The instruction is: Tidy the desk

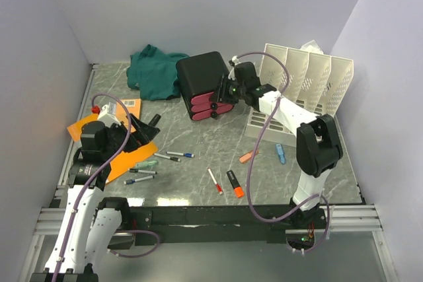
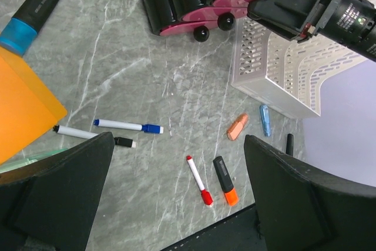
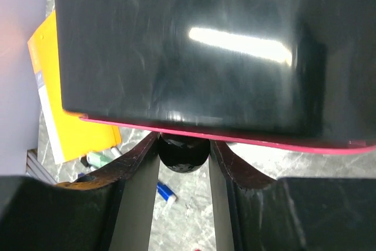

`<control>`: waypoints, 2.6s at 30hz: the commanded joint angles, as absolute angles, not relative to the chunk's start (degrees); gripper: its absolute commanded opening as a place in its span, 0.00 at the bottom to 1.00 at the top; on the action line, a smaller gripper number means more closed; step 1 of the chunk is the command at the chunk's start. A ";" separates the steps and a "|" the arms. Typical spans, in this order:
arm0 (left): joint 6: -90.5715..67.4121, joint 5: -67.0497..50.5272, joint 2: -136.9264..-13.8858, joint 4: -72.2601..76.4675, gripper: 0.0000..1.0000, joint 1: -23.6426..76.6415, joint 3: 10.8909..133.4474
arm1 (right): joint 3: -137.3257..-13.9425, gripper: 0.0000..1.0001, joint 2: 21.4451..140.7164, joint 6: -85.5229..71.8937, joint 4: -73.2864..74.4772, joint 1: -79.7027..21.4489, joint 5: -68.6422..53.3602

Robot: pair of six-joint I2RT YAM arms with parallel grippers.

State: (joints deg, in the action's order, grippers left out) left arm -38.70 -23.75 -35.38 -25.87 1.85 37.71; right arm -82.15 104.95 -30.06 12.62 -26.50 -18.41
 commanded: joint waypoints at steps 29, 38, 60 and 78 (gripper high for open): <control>-38.41 -31.90 -33.31 -25.14 1.00 1.76 37.09 | -55.64 0.95 75.59 -10.47 7.20 -26.72 -24.78; -36.04 -29.80 -36.91 -27.86 0.99 2.46 39.90 | -56.68 1.00 65.84 18.34 24.49 -24.17 -40.68; -59.66 9.20 -56.41 -18.29 0.91 59.75 39.55 | -36.84 1.00 44.04 24.44 28.23 -5.10 -45.61; -91.67 27.25 -91.75 -36.48 0.65 71.89 59.15 | -36.83 1.00 42.36 20.30 26.10 7.21 -43.94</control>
